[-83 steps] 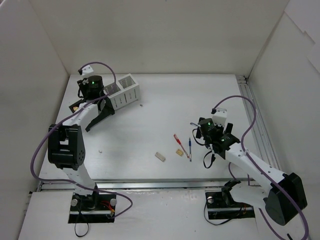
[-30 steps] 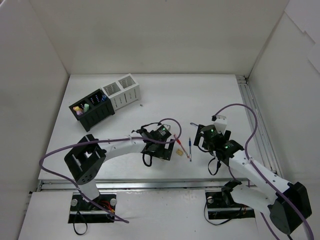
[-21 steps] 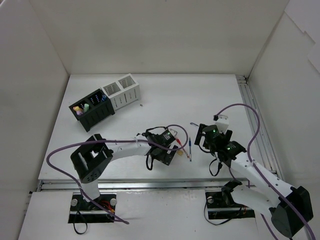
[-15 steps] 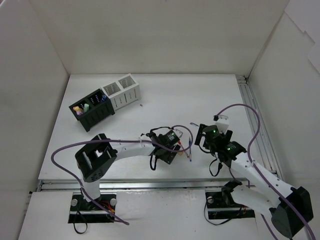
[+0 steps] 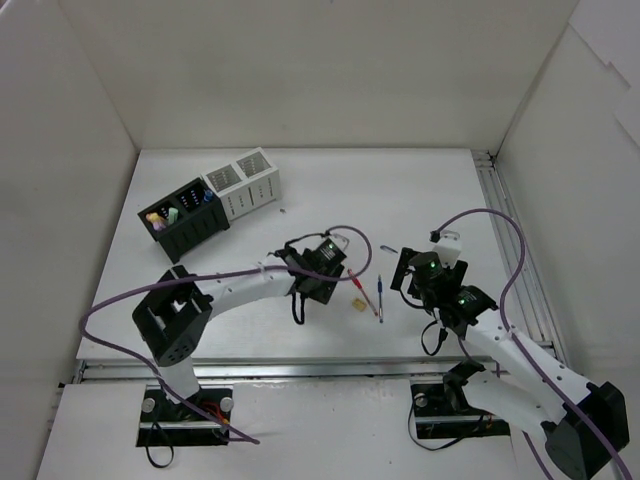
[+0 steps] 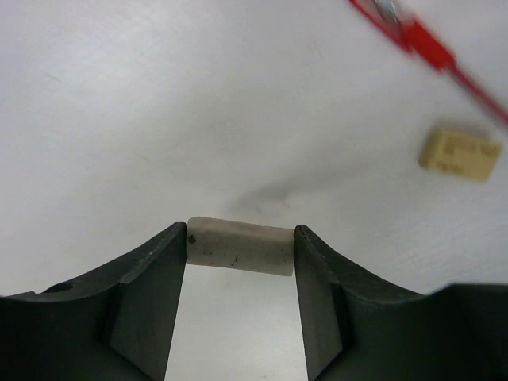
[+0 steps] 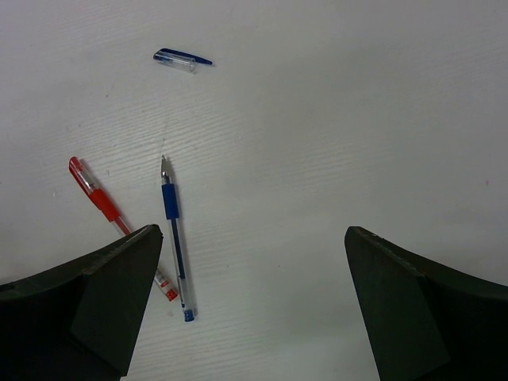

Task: Sort the stationery into containers
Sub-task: Pick up the stationery from the center of the board, then place the stationery in the storage box.

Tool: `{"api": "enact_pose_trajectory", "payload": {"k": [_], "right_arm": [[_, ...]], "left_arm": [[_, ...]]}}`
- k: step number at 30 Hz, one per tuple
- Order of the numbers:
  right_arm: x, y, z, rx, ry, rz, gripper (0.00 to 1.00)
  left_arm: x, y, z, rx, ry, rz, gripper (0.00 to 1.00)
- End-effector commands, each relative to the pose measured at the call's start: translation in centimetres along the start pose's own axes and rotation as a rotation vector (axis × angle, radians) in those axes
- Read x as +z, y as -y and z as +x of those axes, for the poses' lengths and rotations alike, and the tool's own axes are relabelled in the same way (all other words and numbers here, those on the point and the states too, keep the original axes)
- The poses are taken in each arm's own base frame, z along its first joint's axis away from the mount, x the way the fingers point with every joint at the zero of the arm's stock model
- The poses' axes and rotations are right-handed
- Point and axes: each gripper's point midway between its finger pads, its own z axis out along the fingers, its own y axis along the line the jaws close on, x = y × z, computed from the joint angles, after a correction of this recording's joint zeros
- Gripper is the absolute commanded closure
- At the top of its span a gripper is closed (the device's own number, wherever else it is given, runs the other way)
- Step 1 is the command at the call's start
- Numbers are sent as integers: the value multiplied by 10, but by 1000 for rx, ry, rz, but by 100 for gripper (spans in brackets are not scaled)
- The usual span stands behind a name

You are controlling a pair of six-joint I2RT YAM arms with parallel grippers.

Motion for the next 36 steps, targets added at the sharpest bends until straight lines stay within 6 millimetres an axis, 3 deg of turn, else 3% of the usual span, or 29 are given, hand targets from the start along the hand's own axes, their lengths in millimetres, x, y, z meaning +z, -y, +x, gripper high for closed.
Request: {"api": "enact_pose_trajectory", "payload": {"k": [1,4,6,7,9,10,11,12,13,14,15,17,18,19,22,27,32,34,36], "right_arm": [[-1,0,-10,3,42,8,2],[1,-4,-8,-19,22,-3,2],[2,-6,-9,-26,22,-2,2],[2,-7,-12,-25,31,1,2],[5,-7,-16,-30,40,16,2],[5,-10,-19,-36,48,10,2],[6,-12,-20,-45,47,11,2],[8,-12,-18,-54,36,18,2],[9,-15,-22,-58,39,13,2],[10,-16,-21,-62,37,17,2],[13,-17,-18,-74,25,20,2],[17,-24,-19,-86,21,2,2],[21,-26,-14,-104,3,6,2],[22,-31,-13,-114,-5,-9,2],[23,-50,-13,-184,-28,-61,2],[24,-84,4,-311,-90,-143,2],[25,-97,8,-315,-91,-133,2],[20,-104,10,-302,-92,-156,2],[14,-111,11,-284,-88,-184,2]], "left_arm": [[-63,-64,-101,-166,286,-103,59],[-87,-123,-147,-239,401,-188,59],[-97,-158,-166,-242,437,-258,59],[-112,-188,-185,-277,484,-302,59],[-119,-220,-202,-272,514,-351,59],[-134,-251,-217,-301,565,-388,58],[-137,-264,-225,-310,580,-390,58],[-125,-278,-227,-306,555,-403,58],[-140,-305,-237,-344,591,-438,58],[-140,-317,-239,-357,590,-454,58],[-121,-328,-236,-357,549,-469,57],[-123,-347,-246,-367,570,-472,57],[-106,-354,-243,-368,535,-478,57],[-107,-355,-250,-368,547,-477,57],[-88,-369,-241,-394,501,-485,57],[-84,-384,-229,-457,485,-503,56],[-77,-388,-212,-502,467,-475,36],[-77,-384,-207,-496,453,-465,21],[-84,-383,-206,-497,462,-471,14]]}}
